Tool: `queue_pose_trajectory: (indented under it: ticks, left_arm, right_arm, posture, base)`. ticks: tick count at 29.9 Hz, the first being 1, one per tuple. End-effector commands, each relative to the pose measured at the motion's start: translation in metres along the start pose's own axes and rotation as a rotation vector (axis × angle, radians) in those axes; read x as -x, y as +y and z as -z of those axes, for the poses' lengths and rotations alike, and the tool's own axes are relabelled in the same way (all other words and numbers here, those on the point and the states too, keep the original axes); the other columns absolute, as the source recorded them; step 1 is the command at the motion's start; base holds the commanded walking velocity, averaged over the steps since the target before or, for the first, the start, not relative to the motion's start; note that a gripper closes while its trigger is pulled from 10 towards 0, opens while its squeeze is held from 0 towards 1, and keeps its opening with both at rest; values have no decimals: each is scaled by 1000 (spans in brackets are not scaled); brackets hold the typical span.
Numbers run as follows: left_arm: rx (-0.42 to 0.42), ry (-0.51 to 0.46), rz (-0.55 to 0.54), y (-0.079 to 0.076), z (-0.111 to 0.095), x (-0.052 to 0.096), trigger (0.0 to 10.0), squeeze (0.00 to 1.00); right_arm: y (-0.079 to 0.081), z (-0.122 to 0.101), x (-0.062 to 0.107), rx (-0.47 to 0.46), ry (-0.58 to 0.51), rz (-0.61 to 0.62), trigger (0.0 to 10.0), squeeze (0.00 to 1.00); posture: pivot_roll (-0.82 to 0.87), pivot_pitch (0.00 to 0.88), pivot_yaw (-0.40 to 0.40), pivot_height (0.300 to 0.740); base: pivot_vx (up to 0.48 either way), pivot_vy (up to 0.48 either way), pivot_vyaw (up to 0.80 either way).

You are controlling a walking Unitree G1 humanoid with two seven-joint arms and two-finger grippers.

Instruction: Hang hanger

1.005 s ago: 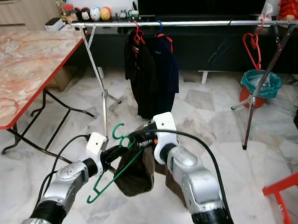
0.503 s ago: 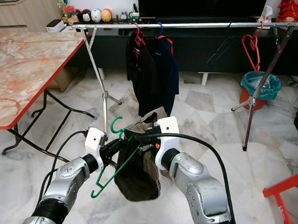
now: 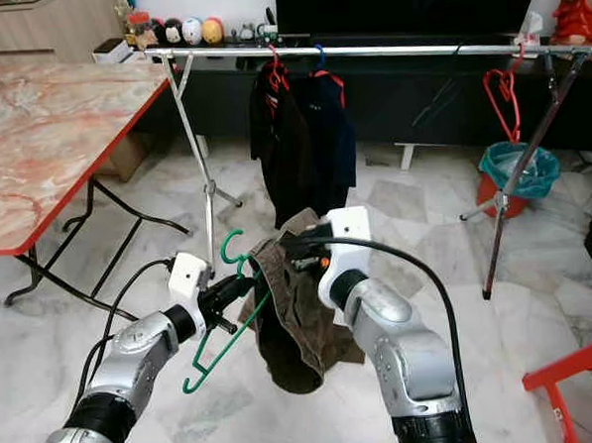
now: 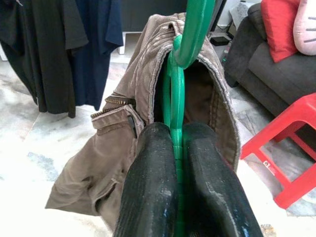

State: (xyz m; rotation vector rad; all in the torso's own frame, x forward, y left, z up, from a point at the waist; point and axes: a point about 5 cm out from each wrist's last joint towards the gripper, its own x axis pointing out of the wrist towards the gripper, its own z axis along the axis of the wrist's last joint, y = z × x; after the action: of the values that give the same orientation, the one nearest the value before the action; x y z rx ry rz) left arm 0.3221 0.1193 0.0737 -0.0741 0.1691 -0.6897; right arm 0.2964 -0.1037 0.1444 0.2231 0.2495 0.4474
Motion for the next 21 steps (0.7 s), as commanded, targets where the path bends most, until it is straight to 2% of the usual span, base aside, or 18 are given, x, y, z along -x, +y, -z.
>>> queue_pose_trajectory:
  ticks: [1,4,7,9,11,15,19,21]
  left_arm:
    - [8,-66,6,1,-11,-1,10000,0]
    - [18,-70,23,0,-10,-1,10000,0]
    - [26,-65,77,-4,-10,0,10000,0]
    - [9,-36,127,-6,-9,1,10000,0]
    - [0,-20,163,-8,-8,2,10000,0]
    - [-38,21,248,-10,-5,6,10000,0]
    - [-53,27,288,-11,-7,7,10000,0]
    - [-56,33,322,-12,-9,7,10000,0]
  right_arm:
    - [1,-5,-1,11,-30,2,10000,0]
    - [-3,-8,-1,24,-61,20,10000,0]
    - [-15,-8,0,96,-64,62,10000,0]
    - [-32,-9,3,169,-66,109,10000,0]
    - [-43,-10,5,199,-69,120,10000,0]
    - [-64,-7,15,298,-62,55,10000,0]
    - [-76,-4,22,347,-51,16,10000,0]
    - [-82,0,28,354,-37,-45,10000,0]
  posture:
    - [53,0,-12,740]
    - [50,0,-11,740]
    - [50,0,-11,740]
    - [49,0,-10,740]
    - [47,0,-8,740]
    - [44,0,-7,740]
    - [45,0,-8,740]
    - [41,0,-7,740]
  base:
    - [0,0,0]
    - [0,0,0]
    - [0,0,0]
    - [0,0,0]
    - [0,0,0]
    - [0,0,0]
    - [0,0,0]
    - [0,0,0]
